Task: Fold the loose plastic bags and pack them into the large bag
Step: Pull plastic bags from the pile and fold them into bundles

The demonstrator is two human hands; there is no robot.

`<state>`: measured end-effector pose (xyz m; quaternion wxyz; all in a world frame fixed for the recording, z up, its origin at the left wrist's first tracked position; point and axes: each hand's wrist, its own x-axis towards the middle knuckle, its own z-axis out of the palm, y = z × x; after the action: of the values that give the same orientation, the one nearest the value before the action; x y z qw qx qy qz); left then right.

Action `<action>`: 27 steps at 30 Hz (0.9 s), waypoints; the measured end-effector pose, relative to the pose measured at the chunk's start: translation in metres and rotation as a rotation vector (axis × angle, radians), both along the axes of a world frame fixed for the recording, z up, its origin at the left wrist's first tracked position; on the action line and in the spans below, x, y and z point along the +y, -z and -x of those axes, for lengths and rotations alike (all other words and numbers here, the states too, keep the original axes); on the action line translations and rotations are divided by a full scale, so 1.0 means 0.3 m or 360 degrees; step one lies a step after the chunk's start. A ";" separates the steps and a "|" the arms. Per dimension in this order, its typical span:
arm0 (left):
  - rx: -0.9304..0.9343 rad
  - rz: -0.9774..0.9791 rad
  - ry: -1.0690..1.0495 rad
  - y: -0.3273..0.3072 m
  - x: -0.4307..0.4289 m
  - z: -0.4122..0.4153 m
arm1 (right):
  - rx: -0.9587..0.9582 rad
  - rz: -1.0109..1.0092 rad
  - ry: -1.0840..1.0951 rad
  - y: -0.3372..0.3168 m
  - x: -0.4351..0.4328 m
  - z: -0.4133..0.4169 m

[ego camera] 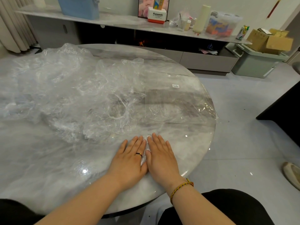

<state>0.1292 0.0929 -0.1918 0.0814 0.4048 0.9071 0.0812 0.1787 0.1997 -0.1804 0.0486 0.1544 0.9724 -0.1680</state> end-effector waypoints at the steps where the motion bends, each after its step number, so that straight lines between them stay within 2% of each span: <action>1: -0.0024 -0.0015 -0.0010 -0.002 0.000 0.000 | 0.0002 0.0002 0.0001 0.001 0.001 0.001; 8: -0.0064 0.0006 0.0013 -0.002 0.001 0.005 | -0.0014 0.0016 -0.0069 0.002 0.011 0.000; 12: -0.0198 0.0011 0.0011 -0.011 0.001 0.024 | -0.0018 0.0092 -0.0084 -0.015 0.022 -0.009; 16: -0.0488 -0.0262 -0.0176 -0.055 -0.011 0.032 | 0.0072 0.0128 -0.0004 -0.028 0.029 -0.017; 19: -0.0400 -0.0369 -0.0373 -0.088 0.003 0.043 | 0.0112 0.0140 0.0140 -0.044 0.040 -0.017; 25: -0.0513 -0.0014 -0.0484 -0.127 0.060 0.087 | 0.0072 0.0254 0.0236 -0.068 0.054 -0.015; 27: -0.0593 -0.0009 -0.0510 -0.138 0.064 0.096 | 0.0095 0.0314 0.0275 -0.078 0.058 -0.013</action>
<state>0.1005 0.1122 -0.1504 0.2323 0.2341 0.9288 0.1689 0.1825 0.2172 -0.1571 0.0200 0.2270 0.9352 -0.2710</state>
